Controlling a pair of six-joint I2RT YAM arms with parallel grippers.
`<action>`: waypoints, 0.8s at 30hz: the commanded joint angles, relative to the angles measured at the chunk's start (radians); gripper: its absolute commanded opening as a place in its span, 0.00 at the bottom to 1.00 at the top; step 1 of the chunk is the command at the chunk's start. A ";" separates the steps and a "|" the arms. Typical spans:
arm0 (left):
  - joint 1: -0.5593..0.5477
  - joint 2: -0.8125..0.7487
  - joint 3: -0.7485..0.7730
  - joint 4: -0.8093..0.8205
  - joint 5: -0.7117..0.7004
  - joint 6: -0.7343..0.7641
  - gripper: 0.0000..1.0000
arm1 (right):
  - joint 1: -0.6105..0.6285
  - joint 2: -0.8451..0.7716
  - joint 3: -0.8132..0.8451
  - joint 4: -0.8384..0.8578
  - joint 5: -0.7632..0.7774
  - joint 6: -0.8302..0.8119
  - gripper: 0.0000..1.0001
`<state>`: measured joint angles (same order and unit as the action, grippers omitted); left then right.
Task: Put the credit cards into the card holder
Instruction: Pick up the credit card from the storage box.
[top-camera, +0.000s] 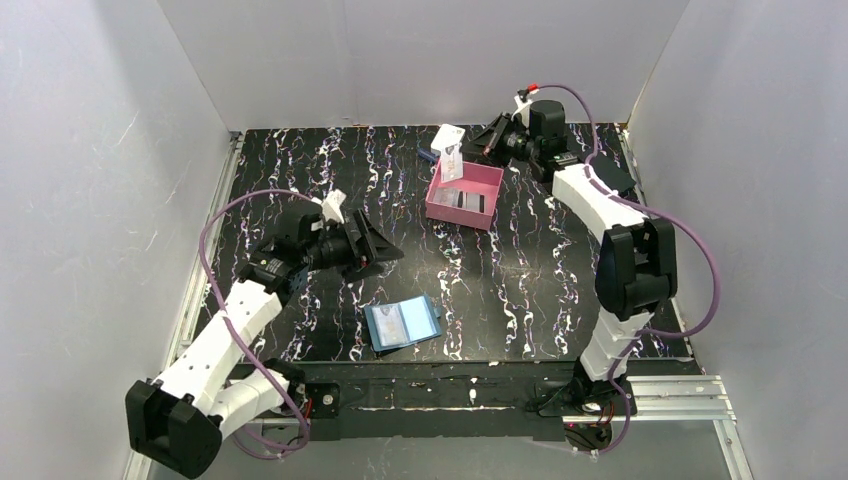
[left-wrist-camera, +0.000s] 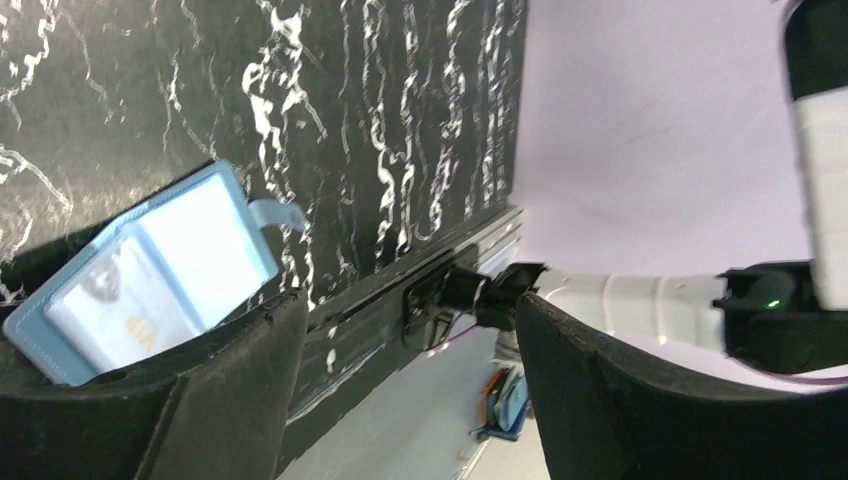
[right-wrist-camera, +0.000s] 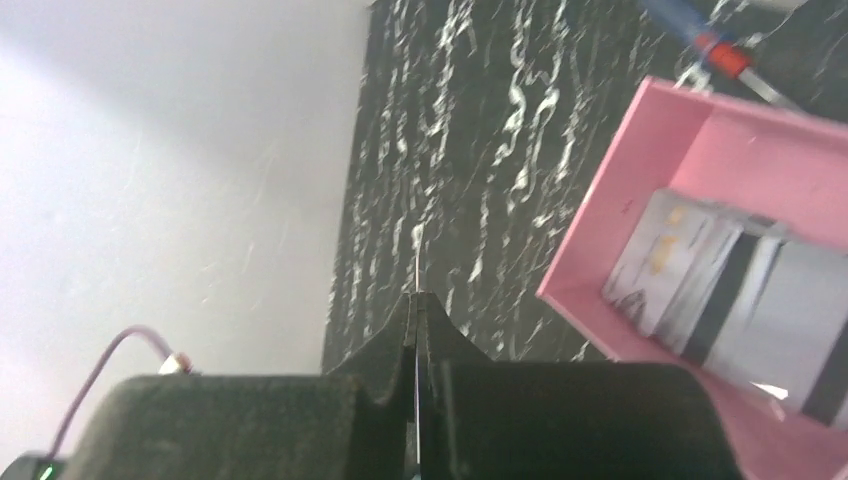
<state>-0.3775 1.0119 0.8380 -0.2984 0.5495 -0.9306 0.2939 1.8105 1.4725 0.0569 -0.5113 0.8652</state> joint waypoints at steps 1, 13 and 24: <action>0.066 0.064 0.011 0.288 0.132 -0.151 0.76 | 0.029 -0.122 -0.121 0.159 -0.187 0.189 0.01; 0.072 0.173 0.093 0.440 0.146 -0.229 0.77 | 0.204 -0.239 -0.212 0.265 -0.220 0.343 0.01; 0.072 0.073 0.025 0.511 0.147 -0.313 0.26 | 0.261 -0.275 -0.289 0.398 -0.237 0.457 0.01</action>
<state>-0.3088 1.1566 0.8908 0.1512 0.6720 -1.2051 0.5486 1.5959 1.2156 0.3434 -0.7244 1.2619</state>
